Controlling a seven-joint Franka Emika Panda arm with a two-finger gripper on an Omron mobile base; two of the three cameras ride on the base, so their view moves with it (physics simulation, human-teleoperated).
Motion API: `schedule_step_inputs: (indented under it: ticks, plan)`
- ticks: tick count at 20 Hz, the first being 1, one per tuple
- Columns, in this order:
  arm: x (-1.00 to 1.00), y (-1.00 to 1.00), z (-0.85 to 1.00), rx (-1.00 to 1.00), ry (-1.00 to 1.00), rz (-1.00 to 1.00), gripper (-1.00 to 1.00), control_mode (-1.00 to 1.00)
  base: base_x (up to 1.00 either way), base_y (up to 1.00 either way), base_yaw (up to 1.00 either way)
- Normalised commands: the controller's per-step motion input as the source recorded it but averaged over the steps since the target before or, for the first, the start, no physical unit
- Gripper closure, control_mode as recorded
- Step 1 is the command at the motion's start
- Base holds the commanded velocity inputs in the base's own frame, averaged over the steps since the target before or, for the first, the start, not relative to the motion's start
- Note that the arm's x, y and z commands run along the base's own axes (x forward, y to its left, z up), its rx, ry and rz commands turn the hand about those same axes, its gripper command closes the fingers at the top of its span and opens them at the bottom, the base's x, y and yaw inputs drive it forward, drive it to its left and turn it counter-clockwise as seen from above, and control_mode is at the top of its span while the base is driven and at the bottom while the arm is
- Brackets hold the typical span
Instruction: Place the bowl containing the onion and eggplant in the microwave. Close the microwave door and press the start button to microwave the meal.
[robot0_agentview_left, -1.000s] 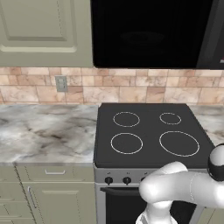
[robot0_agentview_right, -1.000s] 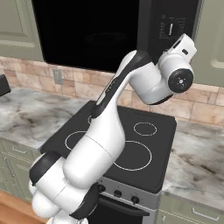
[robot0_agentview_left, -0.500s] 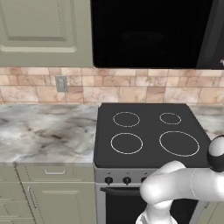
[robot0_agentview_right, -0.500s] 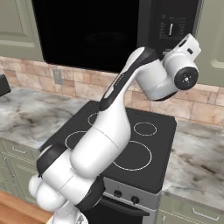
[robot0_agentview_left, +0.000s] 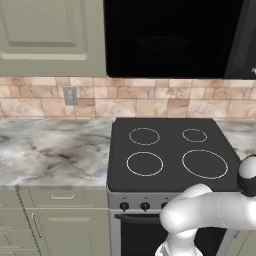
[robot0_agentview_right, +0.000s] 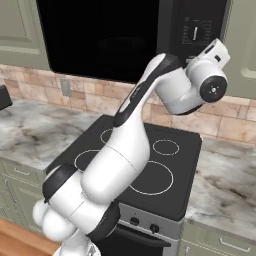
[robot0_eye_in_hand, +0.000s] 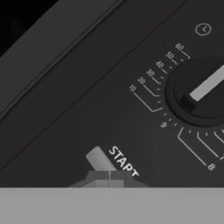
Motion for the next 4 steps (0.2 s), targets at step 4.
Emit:
schedule_step_inputs:
  ticks: [4]
  plan:
    - [0.47, 0.00, 0.00, 0.00, 0.13, 0.00, 1.00, -1.00, 0.00, 0.00, 0.00]
